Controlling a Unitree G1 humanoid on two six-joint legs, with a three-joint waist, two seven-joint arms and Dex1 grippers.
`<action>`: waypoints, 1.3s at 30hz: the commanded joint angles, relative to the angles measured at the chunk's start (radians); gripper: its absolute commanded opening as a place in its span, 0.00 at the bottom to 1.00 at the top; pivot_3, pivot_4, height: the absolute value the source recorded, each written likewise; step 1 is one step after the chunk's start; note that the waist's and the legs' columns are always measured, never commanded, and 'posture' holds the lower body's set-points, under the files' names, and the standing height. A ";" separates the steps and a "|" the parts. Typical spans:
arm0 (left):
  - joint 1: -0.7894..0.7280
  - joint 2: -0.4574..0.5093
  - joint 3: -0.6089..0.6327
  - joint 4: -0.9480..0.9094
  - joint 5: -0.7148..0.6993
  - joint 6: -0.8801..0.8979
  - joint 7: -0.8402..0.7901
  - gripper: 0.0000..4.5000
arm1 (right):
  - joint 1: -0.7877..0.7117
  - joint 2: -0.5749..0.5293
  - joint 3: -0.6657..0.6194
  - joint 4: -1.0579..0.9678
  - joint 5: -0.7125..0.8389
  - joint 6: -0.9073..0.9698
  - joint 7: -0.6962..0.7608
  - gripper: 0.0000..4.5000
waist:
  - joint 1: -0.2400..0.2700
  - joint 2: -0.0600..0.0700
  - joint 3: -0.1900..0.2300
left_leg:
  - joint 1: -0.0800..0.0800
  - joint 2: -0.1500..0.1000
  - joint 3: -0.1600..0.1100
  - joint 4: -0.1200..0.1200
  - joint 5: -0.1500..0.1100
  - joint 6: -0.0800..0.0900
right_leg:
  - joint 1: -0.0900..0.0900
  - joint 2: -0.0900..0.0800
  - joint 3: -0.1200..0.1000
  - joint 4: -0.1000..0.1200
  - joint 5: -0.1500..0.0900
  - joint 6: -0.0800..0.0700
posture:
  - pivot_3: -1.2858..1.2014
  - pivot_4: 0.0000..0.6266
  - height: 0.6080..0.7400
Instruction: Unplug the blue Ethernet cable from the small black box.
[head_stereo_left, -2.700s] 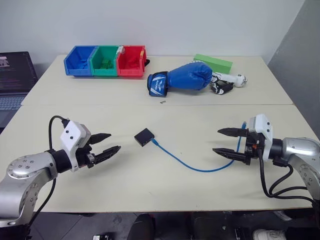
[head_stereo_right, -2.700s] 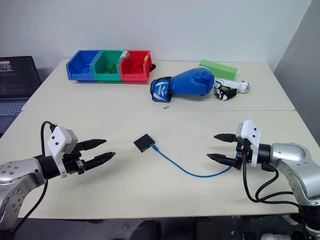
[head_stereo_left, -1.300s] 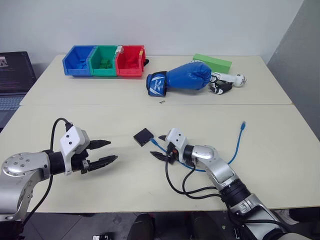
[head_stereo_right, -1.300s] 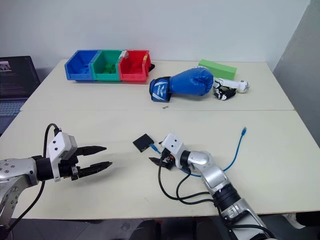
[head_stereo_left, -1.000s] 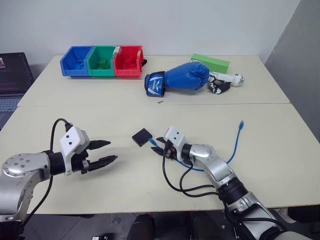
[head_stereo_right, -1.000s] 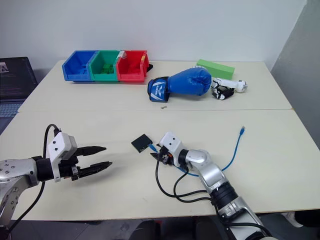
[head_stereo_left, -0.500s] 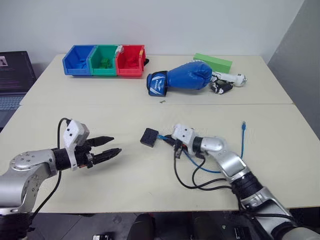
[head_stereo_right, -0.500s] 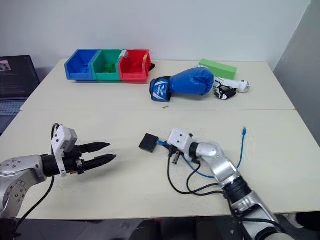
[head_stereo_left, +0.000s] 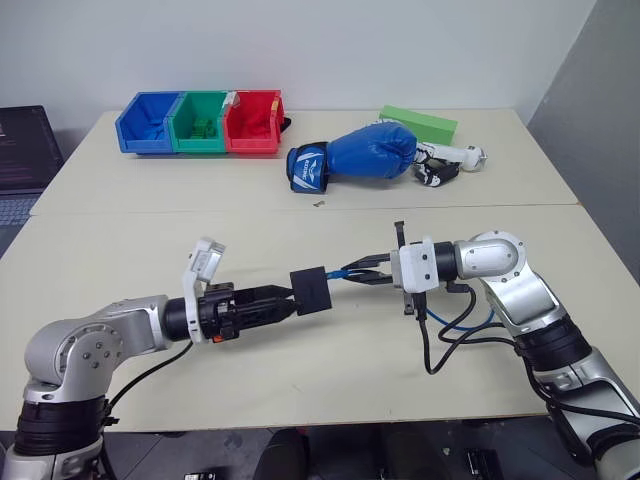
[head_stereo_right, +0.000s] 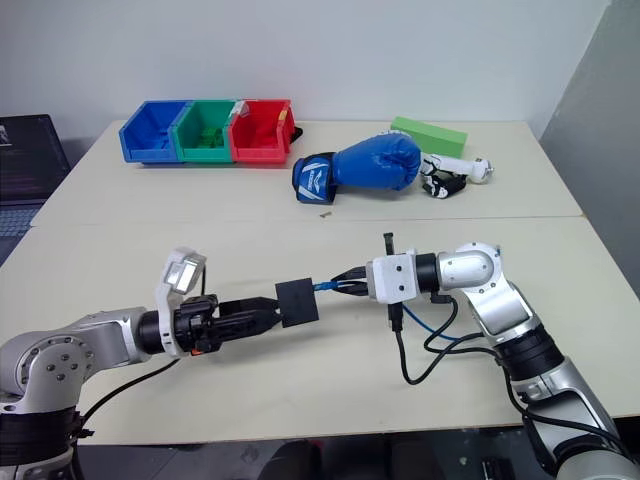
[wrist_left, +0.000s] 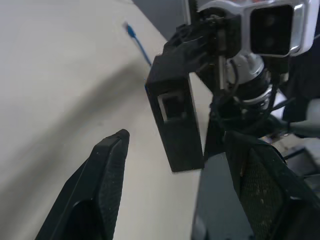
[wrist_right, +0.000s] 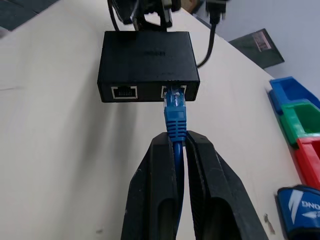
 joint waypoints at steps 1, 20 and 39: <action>-0.013 -0.023 0.037 -0.024 -0.087 0.029 0.059 0.72 | -0.035 -0.010 -0.020 -0.049 0.026 -0.004 0.028 0.01 | 0.000 0.000 0.000 | 0.000 0.000 0.000 0.000 0.000 0.000 | 0.000 0.000 0.000 0.000 0.000 0.000 | 0.52 0.24 1.00; -0.003 -0.083 0.029 -0.012 -0.203 0.041 0.193 0.41 | -0.035 -0.018 -0.019 -0.089 0.031 0.032 0.049 0.01 | 0.007 0.000 0.000 | 0.000 -0.001 -0.001 0.000 0.000 0.000 | 0.001 -0.001 0.000 -0.001 0.000 0.000 | 0.52 0.24 1.00; -0.075 0.071 -0.113 0.010 0.065 -0.160 -0.072 0.17 | 0.013 -0.128 -0.033 -0.293 0.206 0.316 0.146 0.46 | 0.019 0.000 0.000 | 0.000 -0.002 -0.001 0.000 0.000 -0.001 | 0.002 0.000 0.000 -0.002 0.000 0.000 | 0.52 0.24 1.00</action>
